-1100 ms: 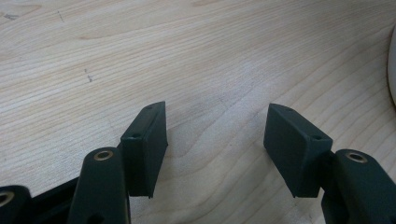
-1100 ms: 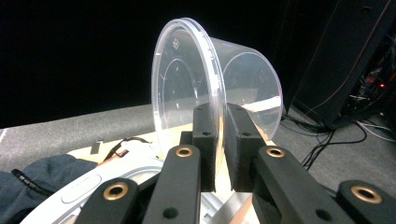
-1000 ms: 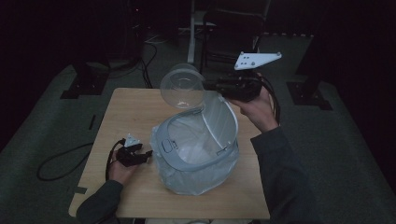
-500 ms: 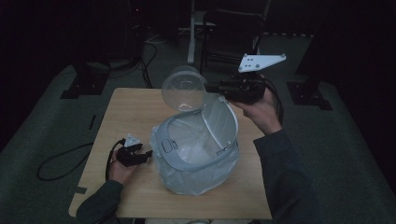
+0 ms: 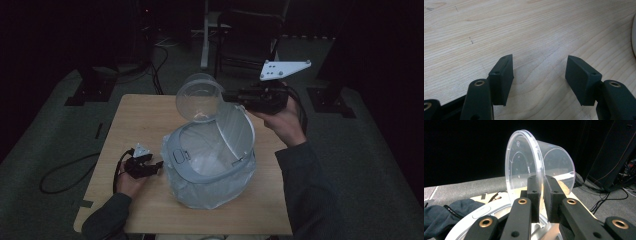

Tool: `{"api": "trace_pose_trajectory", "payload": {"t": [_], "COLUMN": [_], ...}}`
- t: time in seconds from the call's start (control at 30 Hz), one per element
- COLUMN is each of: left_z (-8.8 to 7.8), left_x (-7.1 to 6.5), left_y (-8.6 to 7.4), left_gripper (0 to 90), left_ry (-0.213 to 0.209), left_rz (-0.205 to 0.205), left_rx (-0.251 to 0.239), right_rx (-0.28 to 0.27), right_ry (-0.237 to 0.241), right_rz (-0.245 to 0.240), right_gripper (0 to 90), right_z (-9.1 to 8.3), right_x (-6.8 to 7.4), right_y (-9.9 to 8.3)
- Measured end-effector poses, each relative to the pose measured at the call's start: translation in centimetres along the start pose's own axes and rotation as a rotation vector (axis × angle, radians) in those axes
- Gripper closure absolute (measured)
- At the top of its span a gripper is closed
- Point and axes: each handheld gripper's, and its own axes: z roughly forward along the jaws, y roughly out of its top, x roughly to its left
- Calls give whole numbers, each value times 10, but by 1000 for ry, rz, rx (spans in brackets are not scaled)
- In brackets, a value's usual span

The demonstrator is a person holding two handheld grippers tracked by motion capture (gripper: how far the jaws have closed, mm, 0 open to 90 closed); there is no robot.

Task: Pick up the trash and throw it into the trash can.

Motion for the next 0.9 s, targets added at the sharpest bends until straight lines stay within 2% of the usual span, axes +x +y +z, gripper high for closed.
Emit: {"api": "trace_pose_trajectory", "payload": {"t": [0.9], "left_z": [0], "left_x": [0], "left_y": [0], "left_gripper": [408], "left_ry": [0], "left_rz": [0], "left_rx": [0], "right_rx": [1], "right_ry": [29], "right_rz": [-4], "right_gripper": [832], "right_z": [-12], "right_x": [3], "right_y": [-2]}}
